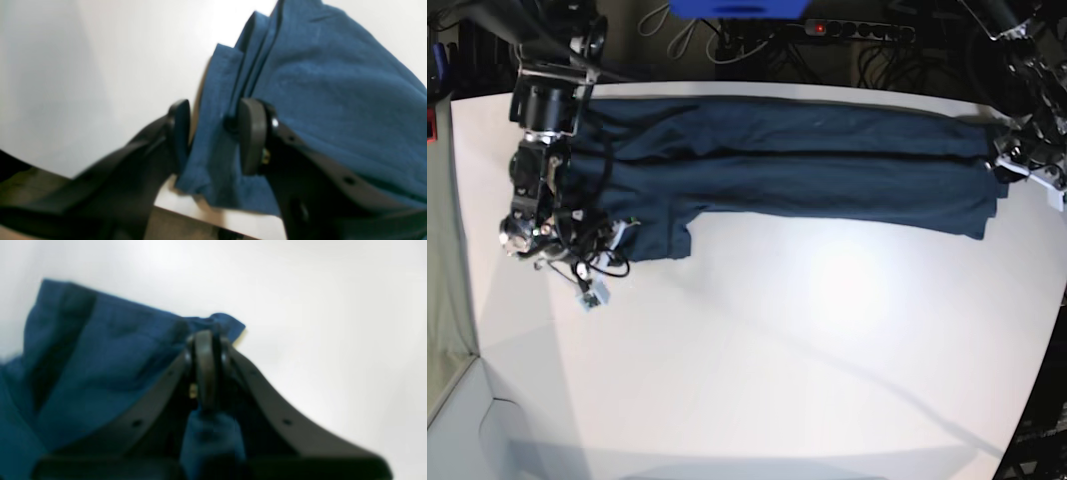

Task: Layout the t-shirt on the table in an organized manner, then fold the t-shirt properly
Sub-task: 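Lay the folded edge down and regrasp the sleeve end with the right gripper, then tuck the sleeve under with the right gripper and grasp the strip end with the left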

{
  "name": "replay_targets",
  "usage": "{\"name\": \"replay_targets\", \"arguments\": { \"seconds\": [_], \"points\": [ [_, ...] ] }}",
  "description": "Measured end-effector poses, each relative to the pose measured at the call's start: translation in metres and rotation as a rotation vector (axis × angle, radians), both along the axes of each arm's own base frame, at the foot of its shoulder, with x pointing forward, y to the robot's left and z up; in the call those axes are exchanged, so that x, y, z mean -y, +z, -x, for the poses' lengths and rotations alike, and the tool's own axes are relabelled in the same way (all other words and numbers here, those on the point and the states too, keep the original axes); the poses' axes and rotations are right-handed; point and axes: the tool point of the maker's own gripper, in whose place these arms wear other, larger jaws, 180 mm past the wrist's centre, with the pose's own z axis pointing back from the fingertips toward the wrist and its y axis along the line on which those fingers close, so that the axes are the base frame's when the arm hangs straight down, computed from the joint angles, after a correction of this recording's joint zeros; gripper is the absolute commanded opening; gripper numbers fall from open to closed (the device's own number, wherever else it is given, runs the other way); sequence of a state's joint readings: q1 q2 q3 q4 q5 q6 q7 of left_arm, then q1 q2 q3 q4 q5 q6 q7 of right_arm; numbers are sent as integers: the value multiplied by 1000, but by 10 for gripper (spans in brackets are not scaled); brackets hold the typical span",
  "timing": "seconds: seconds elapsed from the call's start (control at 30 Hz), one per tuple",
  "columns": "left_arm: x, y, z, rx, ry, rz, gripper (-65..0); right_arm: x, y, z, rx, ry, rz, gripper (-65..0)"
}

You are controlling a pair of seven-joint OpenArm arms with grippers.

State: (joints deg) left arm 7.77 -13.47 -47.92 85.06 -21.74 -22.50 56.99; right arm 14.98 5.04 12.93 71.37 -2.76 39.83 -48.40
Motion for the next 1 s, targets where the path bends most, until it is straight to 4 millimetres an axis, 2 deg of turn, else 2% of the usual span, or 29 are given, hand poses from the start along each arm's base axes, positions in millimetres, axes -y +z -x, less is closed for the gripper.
{"name": "replay_targets", "arguments": {
  "seconds": [0.1, 0.23, 0.3, 0.5, 0.67, 0.8, 1.0],
  "points": [
    [-1, 0, 1, -4, 2, -4, -412, 18, 10, 24, -48, -2, 129, -650],
    [0, 0, 0, 0, 1, 1, -412, 30, 49, 28, 20, -17, 215, -650],
    [0, 0, 0, -1, 0, -1, -412, 32, 62, 33, 43, -21, 242, -650],
    [0, 1, -1, 3, 1, -1, -412, 39, 75, 64, 54, -24, 315, -650],
    [-1, 1, -2, 5, 2, -1, -412, 37, 76, 91, 50, -10, 338, -650],
    [-1, 1, -1, 3, 1, -2, -411, 35, 67, 118, 5, 3, 344, -650],
    [-1, 1, 0, 0, 1, -3, -409, 35, 51, 142, -54, 18, 342, -650]
  ]
}}
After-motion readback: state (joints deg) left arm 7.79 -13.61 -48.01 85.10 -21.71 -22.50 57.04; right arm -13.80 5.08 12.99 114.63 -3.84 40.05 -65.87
